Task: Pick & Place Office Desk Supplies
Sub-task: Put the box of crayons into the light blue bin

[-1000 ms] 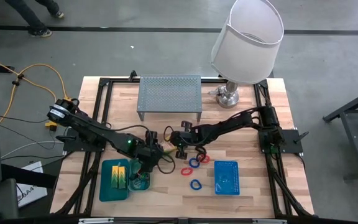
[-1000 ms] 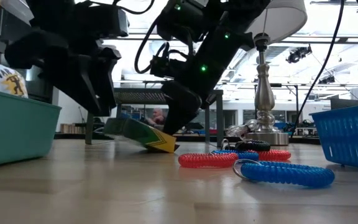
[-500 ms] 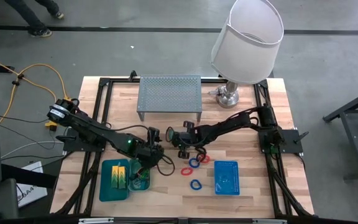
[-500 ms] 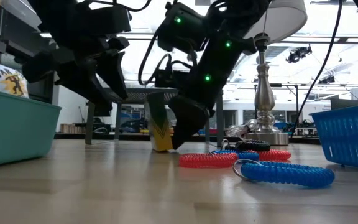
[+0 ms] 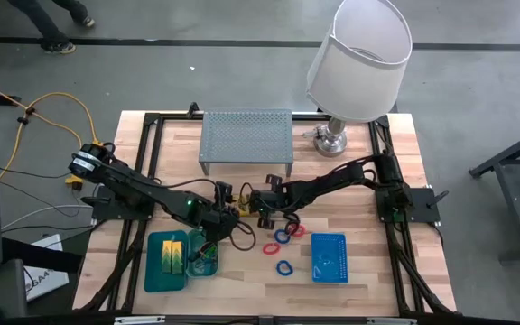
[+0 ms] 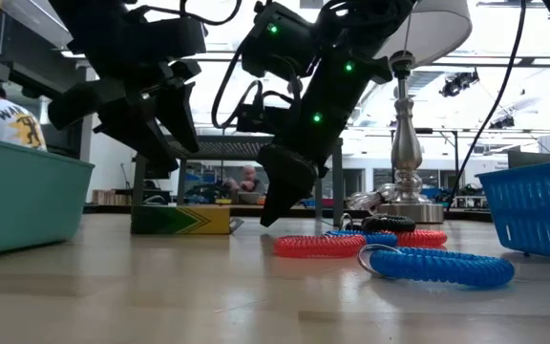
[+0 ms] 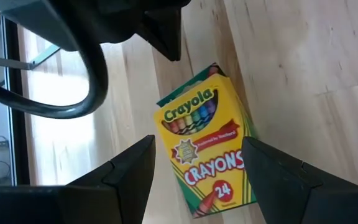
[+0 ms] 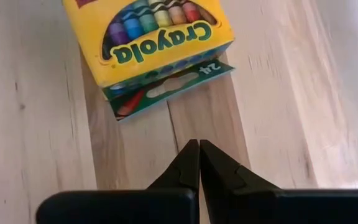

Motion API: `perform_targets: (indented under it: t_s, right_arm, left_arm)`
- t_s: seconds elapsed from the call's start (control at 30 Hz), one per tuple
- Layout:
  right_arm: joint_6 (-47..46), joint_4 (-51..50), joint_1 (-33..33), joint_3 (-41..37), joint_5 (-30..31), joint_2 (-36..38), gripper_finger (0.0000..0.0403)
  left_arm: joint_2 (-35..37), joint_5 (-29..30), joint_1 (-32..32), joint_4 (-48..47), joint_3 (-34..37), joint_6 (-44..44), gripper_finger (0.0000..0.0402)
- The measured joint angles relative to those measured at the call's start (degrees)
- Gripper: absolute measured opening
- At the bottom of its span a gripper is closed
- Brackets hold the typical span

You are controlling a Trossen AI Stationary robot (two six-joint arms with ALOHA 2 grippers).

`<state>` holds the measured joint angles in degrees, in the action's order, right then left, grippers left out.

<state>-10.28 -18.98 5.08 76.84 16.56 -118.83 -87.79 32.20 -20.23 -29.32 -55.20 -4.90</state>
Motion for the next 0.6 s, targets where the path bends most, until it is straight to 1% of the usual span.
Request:
perform_targets:
  t_s: [0.1, 0.27, 0.4, 0.47, 0.6]
  right_arm:
    - [0.98, 1.14, 0.02, 0.00, 0.04, 0.02, 0.0002]
    - [2.90, 6.13, 0.17, 0.07, 0.04, 0.37, 0.0002]
    - [3.02, 7.53, 0.21, 0.17, 0.49, 1.18, 0.0002]
    - [3.28, 7.07, 0.41, 0.06, 1.19, 1.62, 0.0002]
    - [4.31, 9.84, 0.55, 0.20, 0.85, 2.01, 0.0002]
  left_arm:
    - [0.00, -0.02, -0.04, -0.02, 0.00, -0.72, 0.0230]
    - [0.00, -0.02, -0.17, -0.18, -0.02, -0.45, 0.0230]
    - [0.02, -0.04, -0.17, -1.32, -0.02, 1.88, 0.0230]
    - [0.02, -0.02, -0.29, -2.95, -0.02, 3.04, 0.0230]
    - [0.02, -0.06, -0.57, -6.28, 0.00, 7.00, 0.0230]
